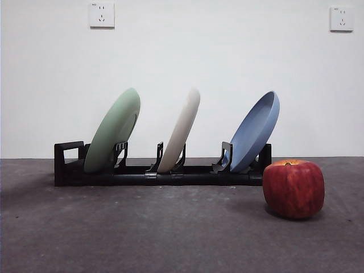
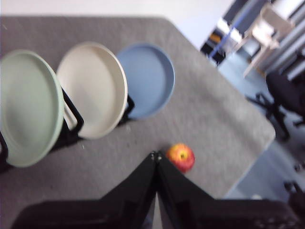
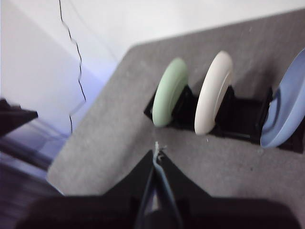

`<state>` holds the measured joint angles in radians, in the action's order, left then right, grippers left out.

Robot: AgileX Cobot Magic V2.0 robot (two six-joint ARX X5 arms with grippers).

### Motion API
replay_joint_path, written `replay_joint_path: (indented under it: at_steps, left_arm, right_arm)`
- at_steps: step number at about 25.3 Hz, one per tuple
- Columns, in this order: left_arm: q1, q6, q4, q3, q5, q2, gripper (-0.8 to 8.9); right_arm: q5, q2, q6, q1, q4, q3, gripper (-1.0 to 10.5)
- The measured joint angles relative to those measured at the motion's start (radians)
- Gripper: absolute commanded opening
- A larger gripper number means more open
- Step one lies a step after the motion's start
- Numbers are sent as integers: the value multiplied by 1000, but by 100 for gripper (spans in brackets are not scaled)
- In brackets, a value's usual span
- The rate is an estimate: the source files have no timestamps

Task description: Take the green plate from the plate rack,put the plate on the table,take the apple from the table,put the apple in the plate

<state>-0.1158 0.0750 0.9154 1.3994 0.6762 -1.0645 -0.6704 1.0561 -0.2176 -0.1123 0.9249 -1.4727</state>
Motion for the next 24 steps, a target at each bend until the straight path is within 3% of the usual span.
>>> replay_joint_path:
  at_steps: [7, 10, 12, 14, 17, 21, 24]
  left_arm:
    - [-41, -76, 78, 24, -2, -87, 28]
    - [-50, -94, 93, 24, -6, -88, 203]
    - [-54, -103, 92, 24, -29, -87, 322]
    - [-55, -106, 92, 24, -83, -87, 324]
    - [-55, -103, 59, 24, -151, -90, 324]
    - [-55, -53, -82, 35, -162, -140, 324]
    - [-55, -29, -95, 116, -162, -240, 324]
  right_arm:
    - [183, 135, 51, -116, 117, -65, 15]
    - [239, 161, 65, -145, 134, -70, 206]
    - [285, 169, 71, -163, 133, -72, 401]
    - [307, 171, 76, -174, 132, -72, 513]
    - [308, 175, 76, -175, 128, -79, 509]
    - [308, 175, 76, -175, 122, -83, 505]
    - [308, 175, 76, -175, 122, -83, 505]
